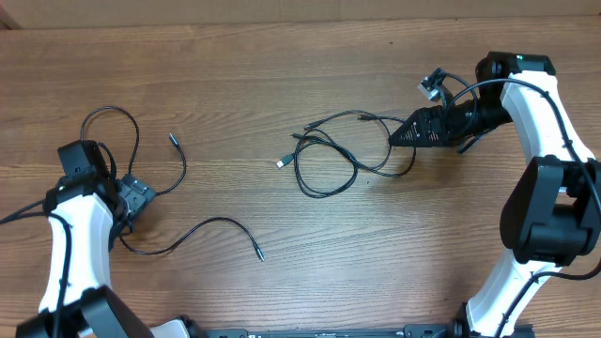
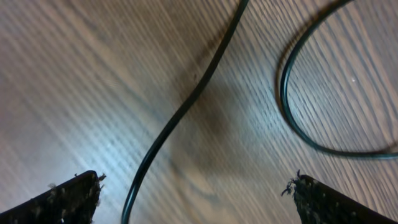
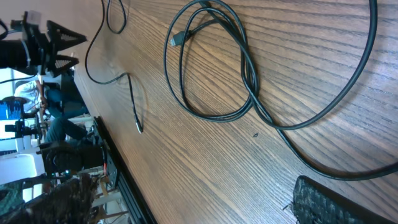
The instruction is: Untangle cables
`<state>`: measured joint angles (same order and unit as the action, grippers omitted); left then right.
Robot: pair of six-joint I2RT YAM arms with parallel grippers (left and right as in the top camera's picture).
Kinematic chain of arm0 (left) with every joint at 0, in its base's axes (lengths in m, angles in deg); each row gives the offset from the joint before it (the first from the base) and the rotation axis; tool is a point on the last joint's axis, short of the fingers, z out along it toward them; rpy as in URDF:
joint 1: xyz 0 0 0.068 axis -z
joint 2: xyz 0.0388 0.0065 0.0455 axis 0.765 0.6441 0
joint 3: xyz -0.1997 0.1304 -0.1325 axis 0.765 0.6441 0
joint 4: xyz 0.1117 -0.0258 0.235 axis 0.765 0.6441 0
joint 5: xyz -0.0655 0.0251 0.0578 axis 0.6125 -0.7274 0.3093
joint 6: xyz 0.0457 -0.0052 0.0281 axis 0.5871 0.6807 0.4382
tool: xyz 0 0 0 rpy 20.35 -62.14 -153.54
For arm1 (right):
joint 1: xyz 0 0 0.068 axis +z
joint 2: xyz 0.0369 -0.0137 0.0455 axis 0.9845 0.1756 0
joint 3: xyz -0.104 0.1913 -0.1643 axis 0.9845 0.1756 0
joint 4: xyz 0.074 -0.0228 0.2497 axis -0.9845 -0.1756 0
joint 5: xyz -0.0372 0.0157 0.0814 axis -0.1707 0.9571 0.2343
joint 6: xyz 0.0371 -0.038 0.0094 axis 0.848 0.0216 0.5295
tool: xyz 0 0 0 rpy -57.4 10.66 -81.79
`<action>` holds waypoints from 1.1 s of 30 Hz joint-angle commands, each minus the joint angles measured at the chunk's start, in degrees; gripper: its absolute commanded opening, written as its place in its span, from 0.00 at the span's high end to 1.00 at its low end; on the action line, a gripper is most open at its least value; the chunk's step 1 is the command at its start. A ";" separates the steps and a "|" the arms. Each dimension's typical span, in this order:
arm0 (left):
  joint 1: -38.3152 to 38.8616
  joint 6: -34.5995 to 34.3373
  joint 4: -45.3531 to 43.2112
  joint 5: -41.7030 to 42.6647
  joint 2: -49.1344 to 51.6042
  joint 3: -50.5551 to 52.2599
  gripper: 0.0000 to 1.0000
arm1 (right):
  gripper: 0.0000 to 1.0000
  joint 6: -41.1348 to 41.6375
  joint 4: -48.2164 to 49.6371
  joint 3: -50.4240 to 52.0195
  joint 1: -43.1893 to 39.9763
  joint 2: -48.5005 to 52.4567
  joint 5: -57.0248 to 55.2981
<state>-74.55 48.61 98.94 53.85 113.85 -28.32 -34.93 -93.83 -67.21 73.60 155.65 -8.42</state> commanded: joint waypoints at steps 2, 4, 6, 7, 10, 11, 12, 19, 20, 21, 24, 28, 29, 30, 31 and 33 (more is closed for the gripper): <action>-0.09 -2.23 -5.49 -0.04 5.55 0.55 0.00 | 0.00 -0.72 0.15 -1.51 0.22 -2.51 -0.31; -0.07 -2.25 -7.67 0.87 7.52 0.55 0.00 | 0.00 -0.74 0.35 -1.49 0.22 -2.51 -0.57; -0.02 -2.97 -9.88 0.90 9.57 0.55 0.00 | 0.00 -0.74 0.57 -1.49 0.22 -2.51 -0.57; 0.02 -3.30 -11.04 1.27 10.62 0.55 0.00 | 0.00 -0.74 0.68 -1.49 0.22 -2.51 -0.57; 0.55 -3.61 -16.17 5.14 13.70 0.55 0.00 | 0.00 -0.72 0.94 -1.49 0.22 -2.51 -0.55; 0.76 -4.24 -18.08 6.45 14.84 0.55 0.00 | 0.00 -0.74 1.01 -1.49 0.22 -2.51 -0.57; 1.46 -6.32 -21.11 7.28 16.65 0.55 0.00 | 0.00 -0.74 1.03 -1.49 0.22 -2.51 -0.59; 5.18 -7.34 -25.73 7.13 20.09 0.55 0.00 | 0.00 -0.72 1.11 -1.49 0.22 -2.51 -2.27; 5.60 -7.30 -25.49 6.80 20.37 0.55 0.00 | 0.00 -0.72 1.20 -1.49 0.22 -2.51 -2.27; 5.86 -7.23 -25.05 6.62 20.52 0.55 0.00 | 0.00 -0.72 1.25 -1.49 0.22 -2.51 -2.27; 5.92 -7.06 -22.47 5.86 20.79 0.55 0.00 | 0.00 -0.72 1.31 -1.49 0.22 -2.51 -2.27; 5.92 -7.08 -18.05 0.59 20.79 0.55 0.14 | 0.00 -0.72 1.66 -1.49 0.22 -2.51 -2.27; 5.92 -7.06 -16.87 -0.57 20.79 0.55 0.27 | 0.00 -0.72 1.81 -1.49 0.22 -2.51 -2.25; 5.92 -7.08 -15.91 -1.31 20.79 0.55 0.36 | 0.00 -0.72 1.86 -1.49 0.22 -2.51 -2.25; 5.92 -7.08 -15.02 -2.43 20.79 0.55 0.47 | 0.00 -0.72 1.88 -1.49 0.22 -2.51 -2.25; 5.92 -7.06 -13.94 -4.04 20.79 0.55 0.57 | 0.00 -0.72 1.86 -1.49 0.22 -2.51 -2.25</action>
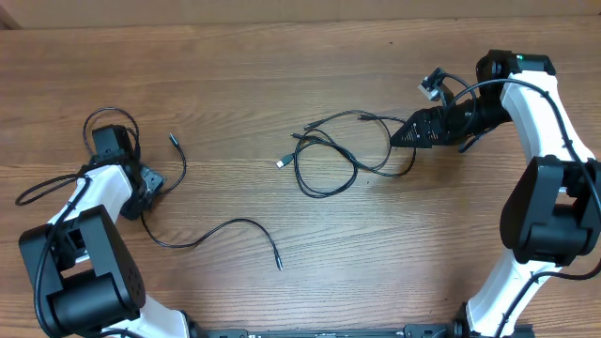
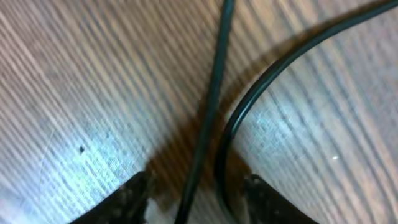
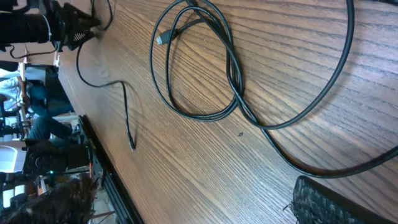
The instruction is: Untangle cables
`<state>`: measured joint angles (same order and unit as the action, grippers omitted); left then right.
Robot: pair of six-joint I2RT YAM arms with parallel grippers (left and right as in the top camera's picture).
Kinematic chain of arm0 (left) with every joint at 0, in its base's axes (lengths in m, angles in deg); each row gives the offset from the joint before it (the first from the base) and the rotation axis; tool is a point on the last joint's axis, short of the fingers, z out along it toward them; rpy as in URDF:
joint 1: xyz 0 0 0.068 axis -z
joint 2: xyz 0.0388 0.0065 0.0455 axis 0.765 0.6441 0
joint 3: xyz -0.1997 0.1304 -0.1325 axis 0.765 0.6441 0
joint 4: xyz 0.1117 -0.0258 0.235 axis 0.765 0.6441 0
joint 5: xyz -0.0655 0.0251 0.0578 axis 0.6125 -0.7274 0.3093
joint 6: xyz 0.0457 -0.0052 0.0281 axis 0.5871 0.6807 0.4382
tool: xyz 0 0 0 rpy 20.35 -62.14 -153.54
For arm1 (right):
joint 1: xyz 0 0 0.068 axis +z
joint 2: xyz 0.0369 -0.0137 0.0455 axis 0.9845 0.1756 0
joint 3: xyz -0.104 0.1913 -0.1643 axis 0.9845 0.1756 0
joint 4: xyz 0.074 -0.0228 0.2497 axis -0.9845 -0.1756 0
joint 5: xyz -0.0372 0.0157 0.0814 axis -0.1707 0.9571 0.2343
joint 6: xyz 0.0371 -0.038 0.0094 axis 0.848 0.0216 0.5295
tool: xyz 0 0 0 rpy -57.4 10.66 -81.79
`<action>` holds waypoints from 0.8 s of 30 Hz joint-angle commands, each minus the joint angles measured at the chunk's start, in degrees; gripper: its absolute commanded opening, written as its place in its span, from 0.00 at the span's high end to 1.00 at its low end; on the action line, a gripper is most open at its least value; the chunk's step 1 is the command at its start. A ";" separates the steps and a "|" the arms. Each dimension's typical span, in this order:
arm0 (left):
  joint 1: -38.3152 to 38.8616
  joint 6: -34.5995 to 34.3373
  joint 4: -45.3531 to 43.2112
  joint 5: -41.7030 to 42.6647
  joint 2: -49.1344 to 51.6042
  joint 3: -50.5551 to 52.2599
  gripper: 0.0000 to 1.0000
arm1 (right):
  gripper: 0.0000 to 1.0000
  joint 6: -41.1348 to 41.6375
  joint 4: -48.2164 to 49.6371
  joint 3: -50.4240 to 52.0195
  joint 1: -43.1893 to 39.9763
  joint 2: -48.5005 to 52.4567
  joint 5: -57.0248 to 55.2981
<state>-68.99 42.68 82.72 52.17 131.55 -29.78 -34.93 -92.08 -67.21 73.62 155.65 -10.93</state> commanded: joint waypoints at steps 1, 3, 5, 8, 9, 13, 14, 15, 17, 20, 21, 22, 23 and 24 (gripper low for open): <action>0.37 -1.11 2.40 -2.73 3.08 2.01 0.55 | 0.00 -0.72 0.11 -1.49 0.20 -2.51 0.26; 0.37 -1.11 2.58 -2.73 3.08 2.01 0.55 | 0.00 -0.72 0.11 -1.49 0.20 -2.51 0.26; 0.37 -1.07 2.93 -2.73 3.08 2.01 0.71 | 0.00 -0.72 0.11 -1.49 0.20 -2.51 0.26; 0.35 -0.48 3.30 -5.03 3.08 2.01 0.96 | 0.00 -0.72 0.09 -1.49 0.20 -2.51 0.26; 0.35 -0.46 3.32 -6.19 3.08 2.01 0.96 | 0.00 -0.72 0.09 -1.49 0.20 -2.51 0.28; -1.07 0.33 3.41 -11.85 3.08 2.01 0.96 | 0.00 -0.72 0.09 -1.49 0.20 -2.51 0.28; -2.49 0.28 3.34 -12.15 3.08 2.01 0.96 | 0.00 -0.72 0.09 -1.49 0.20 -2.51 0.28; -3.67 -0.09 3.17 -12.09 3.08 2.01 0.96 | 0.00 -0.70 0.09 -1.49 0.20 -2.51 0.28; -6.40 -2.10 3.19 -12.04 3.08 2.01 0.96 | 0.00 -0.72 0.07 -1.49 0.20 -2.51 0.28; -11.91 -10.27 4.68 -12.07 3.08 2.01 0.96 | 0.00 -0.70 0.07 -1.49 0.20 -2.51 0.28; -14.25 -14.36 5.86 -12.04 3.08 2.01 0.96 | 0.00 -0.72 0.07 -1.49 0.20 -2.51 0.28; -16.09 -17.92 6.88 -12.02 3.08 2.01 0.95 | 0.00 -0.72 0.09 -1.49 0.20 -2.51 0.28; -17.33 -20.44 7.65 -11.98 3.08 2.01 0.96 | 0.00 -0.70 0.09 -1.49 0.20 -2.51 0.28; -19.15 -23.67 8.83 -11.58 3.08 2.01 0.96 | 0.00 -0.70 0.09 -1.49 0.20 -2.51 0.28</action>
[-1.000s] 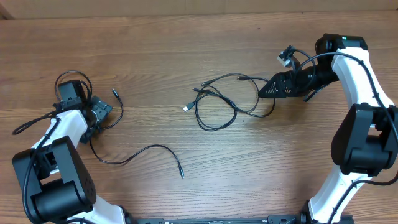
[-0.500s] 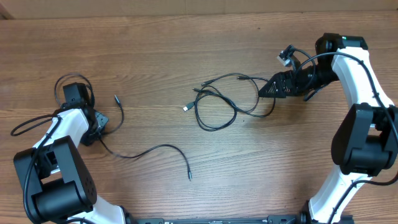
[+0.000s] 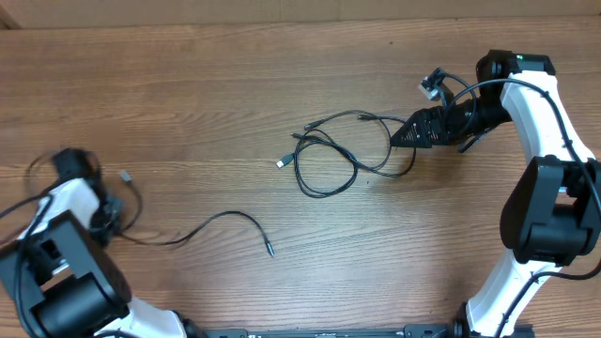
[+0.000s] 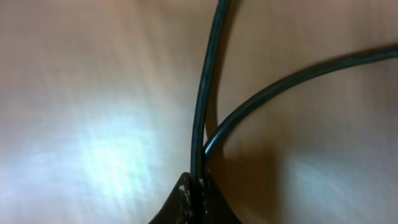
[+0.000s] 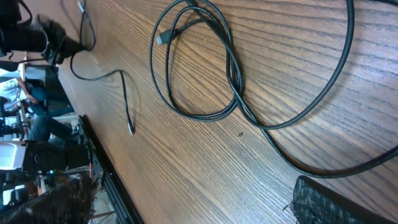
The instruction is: Untangle cables
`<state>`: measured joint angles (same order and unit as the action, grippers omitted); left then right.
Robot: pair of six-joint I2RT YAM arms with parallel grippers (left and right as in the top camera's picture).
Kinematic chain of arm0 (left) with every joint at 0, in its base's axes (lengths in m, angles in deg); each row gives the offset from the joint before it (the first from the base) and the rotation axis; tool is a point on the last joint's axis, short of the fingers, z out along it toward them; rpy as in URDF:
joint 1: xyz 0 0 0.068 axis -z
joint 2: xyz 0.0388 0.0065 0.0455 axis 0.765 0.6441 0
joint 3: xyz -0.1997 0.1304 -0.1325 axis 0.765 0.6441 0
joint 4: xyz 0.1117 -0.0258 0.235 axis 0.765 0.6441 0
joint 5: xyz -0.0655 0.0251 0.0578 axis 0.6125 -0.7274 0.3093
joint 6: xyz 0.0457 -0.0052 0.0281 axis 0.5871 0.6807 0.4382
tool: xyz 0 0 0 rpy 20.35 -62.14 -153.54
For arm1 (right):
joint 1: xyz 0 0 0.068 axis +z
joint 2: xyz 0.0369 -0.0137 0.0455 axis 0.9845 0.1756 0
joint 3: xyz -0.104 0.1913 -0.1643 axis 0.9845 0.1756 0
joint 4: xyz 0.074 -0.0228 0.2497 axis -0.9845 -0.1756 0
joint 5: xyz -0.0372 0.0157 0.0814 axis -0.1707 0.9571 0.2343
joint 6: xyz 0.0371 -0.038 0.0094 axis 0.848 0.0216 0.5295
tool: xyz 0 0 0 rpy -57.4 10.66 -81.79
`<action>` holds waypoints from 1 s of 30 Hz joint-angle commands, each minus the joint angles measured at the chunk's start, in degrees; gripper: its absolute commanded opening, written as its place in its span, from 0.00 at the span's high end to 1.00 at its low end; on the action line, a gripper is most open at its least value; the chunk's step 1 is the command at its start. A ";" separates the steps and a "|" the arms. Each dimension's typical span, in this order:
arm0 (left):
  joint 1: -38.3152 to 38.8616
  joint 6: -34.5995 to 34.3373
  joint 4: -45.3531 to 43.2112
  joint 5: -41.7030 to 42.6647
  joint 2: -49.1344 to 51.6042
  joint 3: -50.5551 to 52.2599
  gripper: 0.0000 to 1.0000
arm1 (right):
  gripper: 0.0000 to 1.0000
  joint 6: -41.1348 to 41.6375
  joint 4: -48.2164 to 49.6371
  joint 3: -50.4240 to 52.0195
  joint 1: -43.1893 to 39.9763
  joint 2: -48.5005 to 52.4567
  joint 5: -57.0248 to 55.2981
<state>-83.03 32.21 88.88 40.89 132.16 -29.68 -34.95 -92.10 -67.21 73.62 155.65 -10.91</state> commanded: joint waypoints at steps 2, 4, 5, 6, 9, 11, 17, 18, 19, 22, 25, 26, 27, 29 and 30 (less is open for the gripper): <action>-9.62 -16.70 3.65 2.21 2.47 1.88 0.96 | 0.00 -0.70 0.09 -1.49 0.20 -2.51 0.26; -12.92 -16.52 3.26 4.39 2.47 1.88 0.96 | 0.00 -0.70 0.11 -1.49 0.20 -2.51 0.24; -15.43 -14.84 2.93 5.66 2.47 1.90 0.96 | 0.00 -0.70 0.13 -1.49 0.20 -2.51 0.26; -17.00 -13.18 2.29 6.73 2.47 1.88 0.96 | 0.00 -0.70 0.13 -1.49 0.20 -2.51 0.26; -20.94 -8.07 -0.85 11.15 2.47 1.88 0.96 | 0.00 -0.70 0.48 -1.49 0.20 -2.51 0.24; -22.60 -5.86 -2.62 11.87 2.47 1.81 0.96 | 0.00 -0.70 0.79 -1.49 0.20 -2.51 0.24; -26.88 1.07 -4.81 11.10 2.47 1.70 0.96 | 0.00 -0.70 1.01 -1.49 0.20 -2.51 0.26; -27.15 2.86 -4.81 11.17 2.47 1.70 0.96 | 0.01 -0.68 1.05 -1.49 0.20 -2.51 0.26; -27.21 3.76 -4.83 11.19 2.47 1.70 0.96 | 0.00 -0.70 1.14 -1.49 0.20 -2.51 0.26; -27.23 5.77 -4.70 10.99 2.47 1.70 0.96 | 0.00 -0.70 1.22 -1.49 0.20 -2.51 0.24; -27.26 6.21 -4.52 10.78 2.47 1.70 0.96 | 0.00 -0.70 1.22 -1.49 0.20 -2.51 0.24; -27.26 6.29 -4.52 10.80 2.47 1.70 0.96 | 0.00 -0.70 1.20 -1.49 0.20 -2.51 0.26; -27.26 6.27 -4.57 10.86 2.47 1.70 0.95 | 0.00 -0.70 1.20 -1.49 0.20 -2.51 0.26; -27.26 7.21 -4.70 12.24 2.45 1.46 0.48 | 0.00 -0.70 1.22 -1.49 0.20 -2.51 0.26; -27.23 9.03 -4.79 13.07 2.45 1.20 0.23 | 0.00 -0.70 1.22 -1.49 0.20 -2.51 0.26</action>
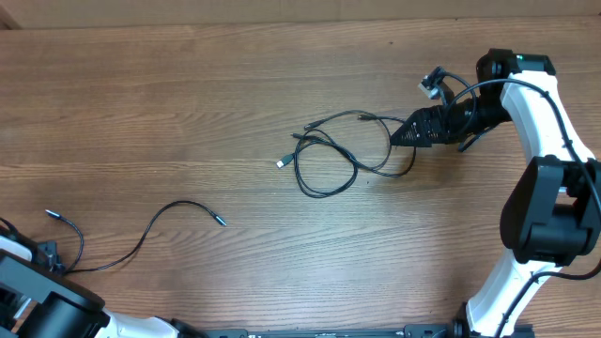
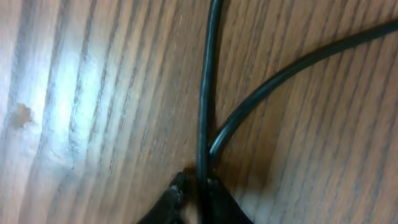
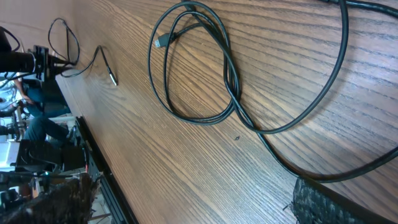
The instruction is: Untangle cables
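Note:
A thin black cable (image 1: 155, 221) lies at the front left, one plug (image 1: 222, 222) pointing to the middle and the other (image 1: 52, 215) near the table's left edge. My left gripper (image 1: 49, 257) is shut on this cable (image 2: 208, 93) in the front-left corner, where two strands meet at its fingertips (image 2: 180, 193). A looped tangle of black cable (image 1: 329, 160) with a connector (image 1: 282, 162) lies in the middle. My right gripper (image 1: 402, 137) stands open at the loop's right end, one finger (image 3: 348, 202) beside the strand (image 3: 311, 118).
The wooden table (image 1: 188, 94) runs under everything. The table's front edge (image 3: 93, 168) shows in the right wrist view, with a rail and equipment beyond it. The right arm's white links (image 1: 545, 122) stand along the right side.
My left gripper, still shut on the thin cable, has moved from the left edge to the front-left corner. The cable's free plug has shifted left. The right arm and the loop stayed put.
My left gripper first stood open over the thin cable at the left. Then its jaws were close around two strands, then shut on them near the left edge. Now it holds the cable in the front-left corner, farther from the central tangle. The right gripper stayed open.

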`<state>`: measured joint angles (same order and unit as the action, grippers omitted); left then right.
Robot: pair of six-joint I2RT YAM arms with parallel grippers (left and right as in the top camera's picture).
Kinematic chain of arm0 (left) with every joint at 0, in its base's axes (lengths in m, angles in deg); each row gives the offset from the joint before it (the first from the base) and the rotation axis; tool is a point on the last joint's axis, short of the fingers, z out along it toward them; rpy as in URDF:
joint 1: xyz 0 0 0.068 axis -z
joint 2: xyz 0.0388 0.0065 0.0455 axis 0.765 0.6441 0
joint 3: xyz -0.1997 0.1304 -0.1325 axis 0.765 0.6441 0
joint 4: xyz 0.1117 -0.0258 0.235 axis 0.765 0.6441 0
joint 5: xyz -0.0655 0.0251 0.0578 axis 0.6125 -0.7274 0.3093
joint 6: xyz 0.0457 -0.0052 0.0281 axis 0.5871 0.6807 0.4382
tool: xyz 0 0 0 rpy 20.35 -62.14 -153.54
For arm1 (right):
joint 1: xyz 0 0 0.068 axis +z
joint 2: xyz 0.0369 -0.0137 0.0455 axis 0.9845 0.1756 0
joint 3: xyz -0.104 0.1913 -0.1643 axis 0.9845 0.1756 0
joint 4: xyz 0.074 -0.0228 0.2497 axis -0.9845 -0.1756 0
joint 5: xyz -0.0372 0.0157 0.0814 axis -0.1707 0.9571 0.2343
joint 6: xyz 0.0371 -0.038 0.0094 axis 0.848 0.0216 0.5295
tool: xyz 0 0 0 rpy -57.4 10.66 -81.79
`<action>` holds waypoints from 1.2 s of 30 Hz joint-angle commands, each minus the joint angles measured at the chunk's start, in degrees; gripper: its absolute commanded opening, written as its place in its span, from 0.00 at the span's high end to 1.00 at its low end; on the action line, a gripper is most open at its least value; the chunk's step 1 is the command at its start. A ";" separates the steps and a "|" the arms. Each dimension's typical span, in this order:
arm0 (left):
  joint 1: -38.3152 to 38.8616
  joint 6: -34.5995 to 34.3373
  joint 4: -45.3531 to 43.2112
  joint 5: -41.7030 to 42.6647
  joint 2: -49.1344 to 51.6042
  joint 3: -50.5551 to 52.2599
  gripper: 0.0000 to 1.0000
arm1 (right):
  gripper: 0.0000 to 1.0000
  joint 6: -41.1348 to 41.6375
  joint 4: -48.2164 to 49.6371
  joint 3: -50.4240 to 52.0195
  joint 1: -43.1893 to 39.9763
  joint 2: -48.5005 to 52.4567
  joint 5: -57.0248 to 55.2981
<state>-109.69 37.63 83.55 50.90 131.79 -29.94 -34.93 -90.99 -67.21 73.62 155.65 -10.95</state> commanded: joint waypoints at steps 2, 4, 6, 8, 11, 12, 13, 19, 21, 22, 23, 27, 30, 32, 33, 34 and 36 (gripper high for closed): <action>-0.35 4.76 1.55 4.26 2.67 -0.02 0.00 | 0.00 -0.72 0.11 -1.49 0.20 -2.51 0.31; -0.24 4.81 3.39 4.94 2.29 -1.66 0.00 | 0.00 -0.72 0.09 -1.49 0.20 -2.51 0.31; -0.20 5.86 6.80 7.50 1.01 -4.85 0.00 | 0.00 -0.72 0.11 -1.49 0.20 -2.51 0.31; -0.15 7.74 9.22 10.49 -0.42 -7.37 0.00 | 0.00 -0.72 0.15 -1.49 0.20 -2.51 0.31; 0.55 10.54 12.57 14.88 -3.76 -10.99 0.00 | 0.00 -0.70 0.55 -1.49 0.20 -2.51 0.63; 1.03 11.61 12.87 16.13 -4.90 -11.69 0.00 | 0.00 -0.72 0.52 -1.49 0.20 -2.51 1.68; 1.90 13.97 12.83 18.47 -6.62 -12.52 0.00 | 0.00 -0.72 0.52 -1.49 0.20 -2.51 3.80; 9.77 21.68 14.43 23.30 -14.56 -17.59 0.00 | 0.00 -0.68 0.94 -1.49 0.20 -2.51 5.38; 14.69 25.27 16.48 23.30 -17.16 -20.11 0.00 | 0.00 -0.70 0.94 -1.49 0.20 -2.51 6.16; 17.18 26.82 17.33 23.30 -18.12 -20.94 0.00 | 0.00 -0.70 0.96 -1.49 0.20 -2.51 6.88; 19.19 28.11 17.81 23.30 -18.75 -21.44 0.00 | 0.00 -0.70 0.96 -1.49 0.20 -2.51 7.19; 34.62 38.40 20.04 24.83 -20.57 -22.08 0.00 | 0.00 -0.63 0.90 -1.49 0.20 -2.51 10.34; 45.09 43.17 21.92 24.83 -20.41 -22.08 0.00 | 0.00 1.57 0.72 -1.49 0.20 -2.51 10.64; 50.03 45.53 22.23 24.83 -20.39 -22.08 0.00 | 0.00 2.32 0.74 -1.49 0.20 -2.51 10.64; 53.24 46.77 22.29 24.81 -20.39 -22.08 0.00 | 0.00 2.34 0.76 -1.49 0.20 -2.51 10.64; 57.53 48.26 22.25 24.81 -20.39 -22.08 0.00 | 0.00 2.34 0.76 -1.49 0.20 -2.51 10.64; 62.84 49.57 21.90 24.81 -20.35 -22.05 0.00 | 0.00 2.34 0.74 -1.49 0.20 -2.51 10.64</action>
<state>-54.22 80.78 105.67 75.19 111.84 -51.20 -33.16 -90.35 -67.21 73.62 155.65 -1.64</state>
